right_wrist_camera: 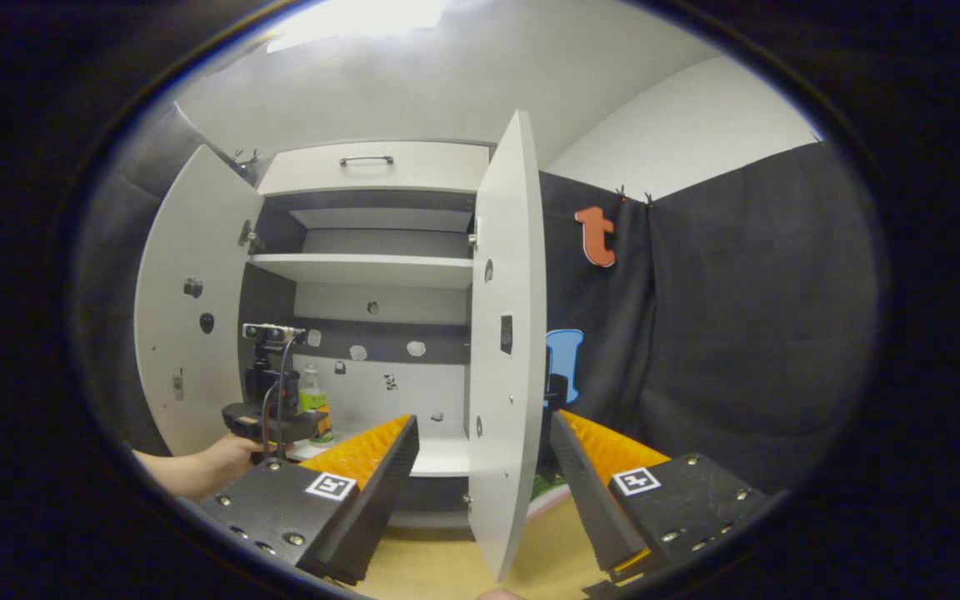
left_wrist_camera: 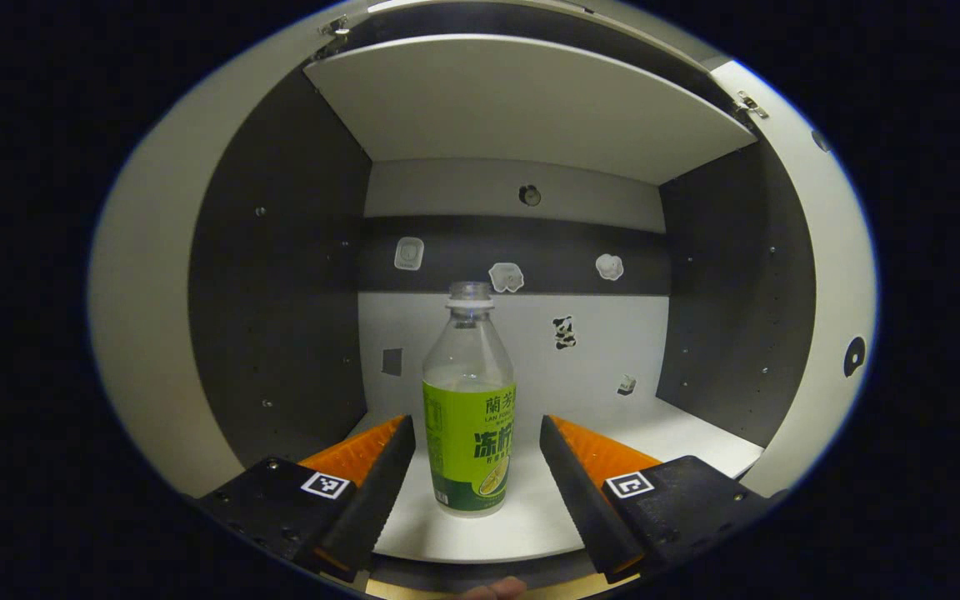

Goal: Grasp the bottle in the cabinet with the left hand and place it on the coaster, then close the right door with the right hand and the left door with the left hand.

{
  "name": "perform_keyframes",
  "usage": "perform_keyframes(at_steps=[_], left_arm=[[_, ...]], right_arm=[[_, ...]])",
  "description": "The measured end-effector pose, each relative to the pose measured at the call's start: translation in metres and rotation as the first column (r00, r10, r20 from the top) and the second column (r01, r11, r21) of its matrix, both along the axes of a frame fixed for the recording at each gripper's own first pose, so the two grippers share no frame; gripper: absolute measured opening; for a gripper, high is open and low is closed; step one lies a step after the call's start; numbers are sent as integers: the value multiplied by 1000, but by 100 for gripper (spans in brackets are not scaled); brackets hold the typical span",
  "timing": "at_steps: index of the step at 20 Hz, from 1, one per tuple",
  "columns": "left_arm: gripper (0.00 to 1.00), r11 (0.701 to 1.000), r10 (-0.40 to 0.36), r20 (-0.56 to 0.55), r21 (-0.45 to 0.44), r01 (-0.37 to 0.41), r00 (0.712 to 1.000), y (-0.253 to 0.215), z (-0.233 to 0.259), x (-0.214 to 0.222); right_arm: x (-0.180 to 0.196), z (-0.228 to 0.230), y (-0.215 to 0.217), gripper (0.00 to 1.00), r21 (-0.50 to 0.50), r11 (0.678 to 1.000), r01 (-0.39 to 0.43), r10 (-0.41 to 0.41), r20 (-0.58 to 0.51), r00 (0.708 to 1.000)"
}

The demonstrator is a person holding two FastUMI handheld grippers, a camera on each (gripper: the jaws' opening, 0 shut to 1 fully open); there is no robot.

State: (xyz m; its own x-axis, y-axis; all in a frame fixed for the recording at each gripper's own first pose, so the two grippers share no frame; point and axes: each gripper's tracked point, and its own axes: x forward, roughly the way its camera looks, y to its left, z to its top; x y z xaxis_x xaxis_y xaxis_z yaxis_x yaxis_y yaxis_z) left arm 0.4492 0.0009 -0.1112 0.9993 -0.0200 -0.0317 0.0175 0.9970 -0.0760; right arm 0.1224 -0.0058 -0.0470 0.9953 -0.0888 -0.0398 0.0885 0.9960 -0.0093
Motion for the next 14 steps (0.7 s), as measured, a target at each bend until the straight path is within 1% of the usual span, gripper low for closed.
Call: perform_keyframes(at_steps=[3, 4, 5, 6, 7, 11, 14], left_arm=[[95, 998, 35, 13, 47, -35, 999, 10, -6, 29], [95, 999, 16, -8, 50, -16, 1000, 6, -12, 30], [95, 999, -3, -40, 52, 5, 999, 3, -17, 33], [79, 998, 5, -37, 57, -3, 999, 6, -13, 30], [81, 998, 1, -40, 57, 1, 999, 6, -11, 28], [79, 999, -26, -33, 22, 27, 999, 5, 3, -13], [80, 999, -45, -31, 10, 45, 999, 6, 9, -56]], right_arm=[[-11, -15, -7, 96, -26, 999, 19, -20, -42, 999], [-15, -20, -12, 99, -36, 999, 33, -35, -56, 998], [-20, -24, -18, 96, -44, 998, 45, -48, -67, 997], [-24, -27, -22, 96, -41, 998, 55, -58, -77, 995], [-25, -28, -21, 96, -32, 998, 57, -60, -84, 995], [-38, -31, -31, 96, -20, 998, 56, -58, -68, 996], [-51, -30, -35, 96, -3, 999, 49, -49, -69, 996]])
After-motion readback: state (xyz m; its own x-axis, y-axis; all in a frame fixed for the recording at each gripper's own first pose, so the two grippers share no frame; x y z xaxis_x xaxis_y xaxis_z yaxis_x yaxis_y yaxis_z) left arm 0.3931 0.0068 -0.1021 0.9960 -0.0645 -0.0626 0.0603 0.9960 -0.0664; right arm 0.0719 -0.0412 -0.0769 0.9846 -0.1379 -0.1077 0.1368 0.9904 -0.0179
